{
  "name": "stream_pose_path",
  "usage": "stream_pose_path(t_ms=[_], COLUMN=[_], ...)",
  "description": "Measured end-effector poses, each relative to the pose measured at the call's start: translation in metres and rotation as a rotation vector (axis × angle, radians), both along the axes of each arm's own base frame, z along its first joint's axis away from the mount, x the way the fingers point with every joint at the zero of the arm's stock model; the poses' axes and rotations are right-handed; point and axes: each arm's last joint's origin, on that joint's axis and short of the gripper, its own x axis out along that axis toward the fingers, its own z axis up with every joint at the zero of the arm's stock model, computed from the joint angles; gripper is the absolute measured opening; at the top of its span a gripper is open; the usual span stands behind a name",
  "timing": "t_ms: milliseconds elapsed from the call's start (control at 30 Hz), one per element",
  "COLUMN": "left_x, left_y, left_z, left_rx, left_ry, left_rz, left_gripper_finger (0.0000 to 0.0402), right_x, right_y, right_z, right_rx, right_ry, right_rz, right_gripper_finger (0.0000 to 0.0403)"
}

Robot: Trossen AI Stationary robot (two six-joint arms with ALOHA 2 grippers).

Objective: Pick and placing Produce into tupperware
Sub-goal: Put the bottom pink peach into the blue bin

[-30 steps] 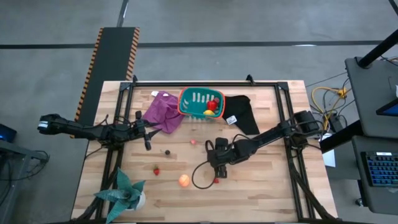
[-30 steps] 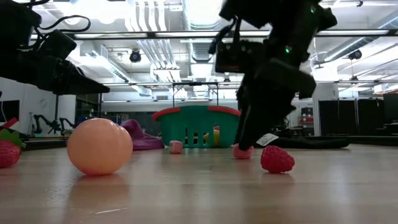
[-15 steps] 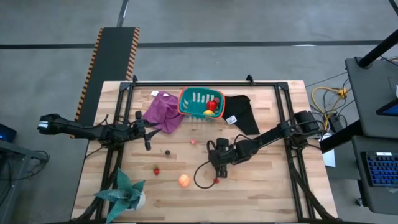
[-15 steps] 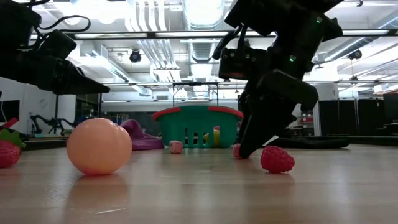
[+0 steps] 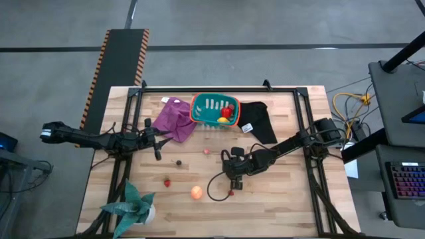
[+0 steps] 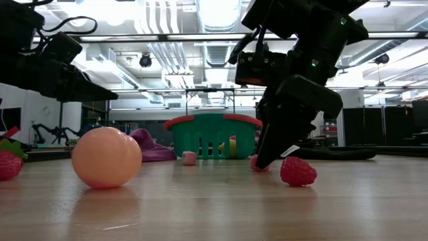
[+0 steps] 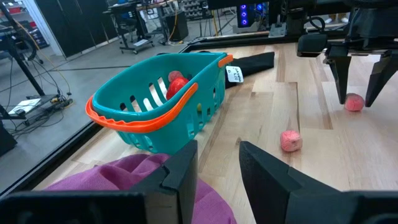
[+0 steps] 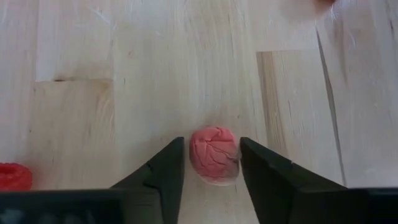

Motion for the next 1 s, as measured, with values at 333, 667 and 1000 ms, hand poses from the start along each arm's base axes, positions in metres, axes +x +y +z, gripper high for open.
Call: stream_pose_path(t_ms=[333, 667, 1000], left_x=[0.0, 0.0, 0.0], left_y=[0.0, 0.0, 0.0], left_z=[0.0, 0.0, 0.0], left_rx=[0.0, 0.0, 0.0], left_ry=[0.0, 0.0, -0.002], left_rz=[0.0, 0.0, 0.0], left_gripper_finger=[0.0105, 0.0105, 0.0105], right_x=[0.0, 0.003, 0.01], right_y=[0.0, 0.001, -0.008], right_z=[0.001, 0.017, 0.058], right_rx=[0.001, -0.003, -0.064], right_ry=[-0.001, -0.039, -0.154], right_rz=[0.0, 0.026, 0.079], right_gripper_finger=[0.0075, 0.0065, 0.0063])
